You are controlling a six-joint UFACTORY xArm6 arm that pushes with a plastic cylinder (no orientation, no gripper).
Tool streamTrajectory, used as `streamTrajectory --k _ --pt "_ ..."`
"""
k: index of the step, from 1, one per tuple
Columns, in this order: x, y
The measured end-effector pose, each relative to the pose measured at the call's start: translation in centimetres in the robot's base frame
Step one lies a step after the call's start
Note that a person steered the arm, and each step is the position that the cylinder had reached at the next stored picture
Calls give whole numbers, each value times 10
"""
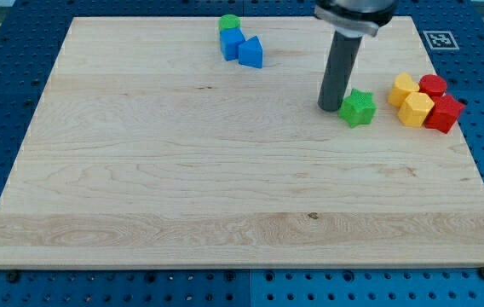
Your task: Push the green circle right and down
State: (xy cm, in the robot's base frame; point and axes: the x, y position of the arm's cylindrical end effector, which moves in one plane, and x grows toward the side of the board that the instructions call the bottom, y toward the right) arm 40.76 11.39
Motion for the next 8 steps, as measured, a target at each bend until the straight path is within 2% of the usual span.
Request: streamTrajectory --k 2,4,5,6,8 --pt "7 52" --pt "-6 38" --pt "-12 -7" --pt "-29 -83" --pt "-115 -262"
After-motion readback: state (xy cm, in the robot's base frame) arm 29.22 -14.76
